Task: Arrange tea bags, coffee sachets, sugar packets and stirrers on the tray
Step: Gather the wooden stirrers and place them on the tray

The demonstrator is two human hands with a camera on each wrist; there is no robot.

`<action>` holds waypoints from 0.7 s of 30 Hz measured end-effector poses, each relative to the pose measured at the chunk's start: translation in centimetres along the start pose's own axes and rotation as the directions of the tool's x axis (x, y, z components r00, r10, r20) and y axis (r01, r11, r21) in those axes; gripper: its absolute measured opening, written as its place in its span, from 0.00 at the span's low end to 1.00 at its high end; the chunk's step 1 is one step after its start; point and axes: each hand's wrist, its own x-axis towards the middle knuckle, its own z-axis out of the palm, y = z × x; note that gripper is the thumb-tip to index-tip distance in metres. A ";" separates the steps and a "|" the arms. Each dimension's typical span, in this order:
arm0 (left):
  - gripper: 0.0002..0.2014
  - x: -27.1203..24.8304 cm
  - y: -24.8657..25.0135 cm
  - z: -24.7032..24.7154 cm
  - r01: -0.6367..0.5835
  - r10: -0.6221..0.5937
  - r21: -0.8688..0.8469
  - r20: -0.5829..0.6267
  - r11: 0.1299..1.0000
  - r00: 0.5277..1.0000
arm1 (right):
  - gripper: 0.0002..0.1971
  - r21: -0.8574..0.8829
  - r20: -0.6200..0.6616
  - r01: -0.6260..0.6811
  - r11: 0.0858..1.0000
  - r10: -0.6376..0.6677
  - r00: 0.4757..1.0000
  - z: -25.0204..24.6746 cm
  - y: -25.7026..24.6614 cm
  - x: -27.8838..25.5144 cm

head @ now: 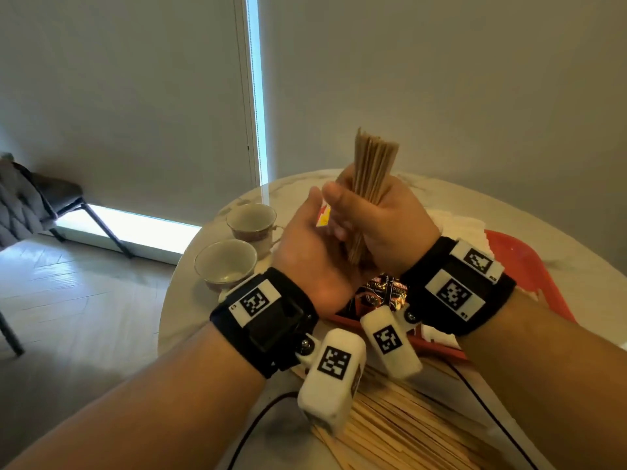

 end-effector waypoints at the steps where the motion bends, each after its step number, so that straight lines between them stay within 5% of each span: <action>1: 0.38 0.1 0.2 0.0 -0.031 0.031 0.041 -0.003 0.999 1.000 | 0.16 0.061 -0.008 -0.045 0.997 0.045 0.999 -0.1 0.1 0.0; 5: 0.47 -0.4 1.5 0.6 -0.269 0.252 0.390 0.094 0.881 0.963 | 0.10 0.004 0.149 -0.204 0.979 0.201 0.968 -1.4 0.6 0.0; 7: 0.45 -0.7 2.2 1.1 -0.344 0.287 0.530 0.189 0.775 0.939 | 0.05 -0.104 0.323 -0.287 0.952 0.306 0.896 -1.9 0.5 -0.2; 11: 0.10 -0.8 2.6 1.7 -0.393 0.264 0.744 0.293 0.541 0.919 | 0.03 -0.115 0.470 -0.416 0.902 0.418 0.777 -1.7 0.2 -0.9; 13: 0.18 -1.0 2.3 1.9 -0.391 0.267 0.730 0.287 0.560 0.920 | 0.02 -0.034 0.471 -0.454 0.890 0.416 0.778 -1.8 0.0 -1.4; 16: 0.21 -1.2 2.5 2.5 -0.424 0.351 0.544 0.238 0.724 0.905 | 0.14 0.036 0.441 -0.545 0.838 0.476 0.761 -2.8 0.2 -2.2; 19: 0.22 -0.8 3.7 3.4 -0.536 0.521 0.351 0.144 0.768 0.841 | 0.25 0.294 0.203 -0.629 0.720 0.596 0.777 -3.9 0.3 -2.8; 21: 0.22 -0.6 3.8 4.0 -0.606 0.600 0.339 0.135 0.720 0.788 | 0.30 0.536 0.045 -0.537 0.652 0.613 0.789 -4.2 0.1 -2.8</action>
